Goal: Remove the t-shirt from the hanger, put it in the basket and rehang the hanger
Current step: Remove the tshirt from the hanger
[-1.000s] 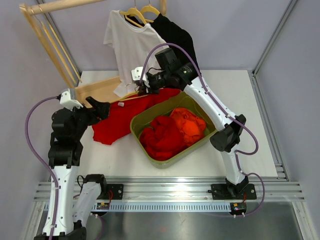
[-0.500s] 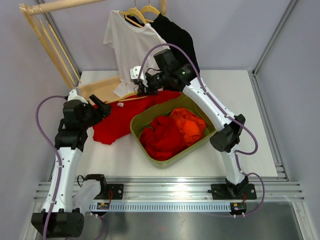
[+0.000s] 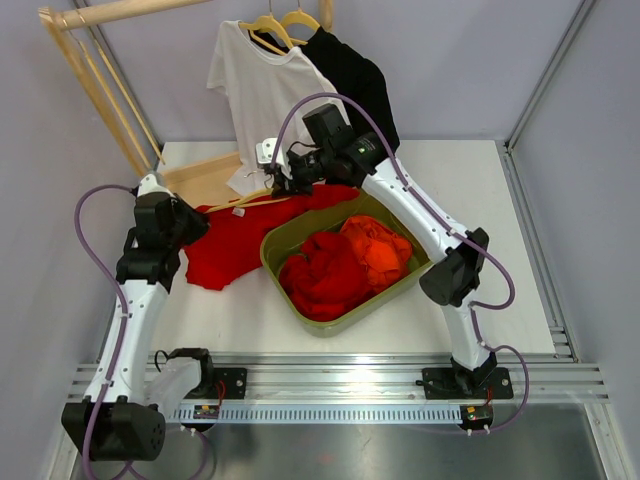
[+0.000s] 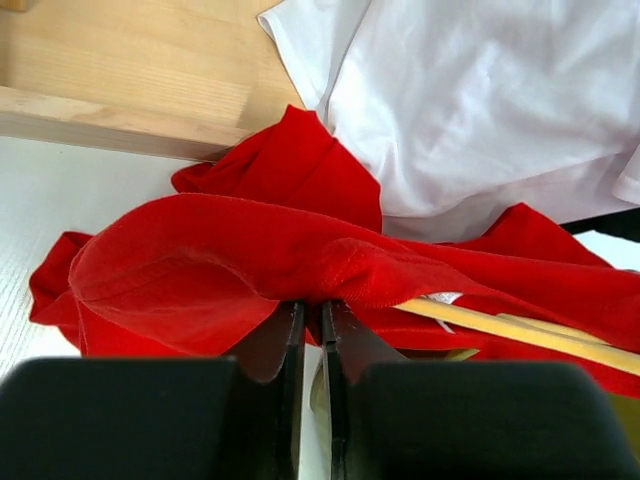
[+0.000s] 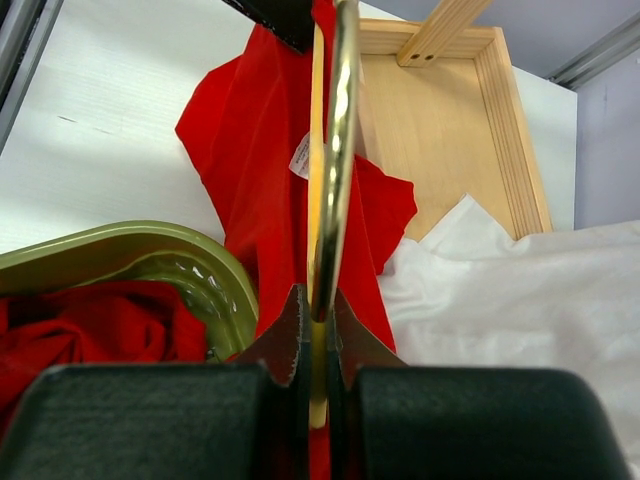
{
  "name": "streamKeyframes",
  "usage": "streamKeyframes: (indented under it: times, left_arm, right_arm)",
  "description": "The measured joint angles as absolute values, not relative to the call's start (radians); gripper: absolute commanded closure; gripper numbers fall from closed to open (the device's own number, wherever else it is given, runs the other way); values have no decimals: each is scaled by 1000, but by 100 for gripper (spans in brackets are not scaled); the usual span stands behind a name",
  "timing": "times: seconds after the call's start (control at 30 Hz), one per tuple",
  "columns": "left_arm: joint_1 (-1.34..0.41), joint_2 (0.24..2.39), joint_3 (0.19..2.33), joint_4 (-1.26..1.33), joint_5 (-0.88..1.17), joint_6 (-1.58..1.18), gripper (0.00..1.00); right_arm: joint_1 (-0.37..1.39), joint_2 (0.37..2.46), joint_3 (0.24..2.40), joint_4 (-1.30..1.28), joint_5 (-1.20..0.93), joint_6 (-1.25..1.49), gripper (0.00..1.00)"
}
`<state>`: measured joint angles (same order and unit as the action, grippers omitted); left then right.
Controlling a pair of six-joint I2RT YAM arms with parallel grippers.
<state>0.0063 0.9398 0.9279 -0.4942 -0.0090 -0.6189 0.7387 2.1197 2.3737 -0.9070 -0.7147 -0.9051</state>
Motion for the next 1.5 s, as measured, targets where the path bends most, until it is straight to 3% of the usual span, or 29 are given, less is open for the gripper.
streamKeyframes:
  times: [0.1, 0.5, 0.7, 1.0, 1.17, 1.27, 1.33, 1.37, 1.43, 1.47, 1.5]
  left_arm:
    - [5, 937, 928, -491, -20, -602, 100]
    - [98, 834, 924, -504, -201, -487, 100]
    - [217, 828, 872, -490, -93, -481, 100]
    - [223, 862, 801, -442, 71, -506, 100]
    - [236, 857, 801, -424, 107, -506, 98]
    - [250, 828, 780, -395, 137, -506, 82]
    - [259, 789, 755, -386, 156, -497, 64]
    - [266, 765, 740, -382, 167, -493, 47]
    - [278, 712, 709, -379, 199, -477, 32]
    - [282, 686, 698, -380, 215, -466, 17]
    - [283, 657, 689, -382, 234, -450, 13]
  right_arm:
    - [740, 2112, 2362, -900, -707, -905, 100]
    - [722, 2075, 2342, -969, -675, -1048, 100]
    - [659, 2026, 2243, -949, -800, -1087, 100]
    - [561, 1998, 2225, -1039, -1029, -1160, 100]
    - [554, 1998, 2225, -967, -1062, -1028, 100]
    - [551, 1998, 2225, -859, -1063, -860, 100]
    - [549, 1998, 2225, -792, -1057, -757, 100]
    - [547, 1998, 2227, -766, -1055, -719, 100]
    - [546, 2001, 2239, -743, -1036, -672, 100]
    - [546, 2004, 2249, -741, -1029, -661, 100]
    - [546, 2008, 2257, -738, -1026, -654, 100]
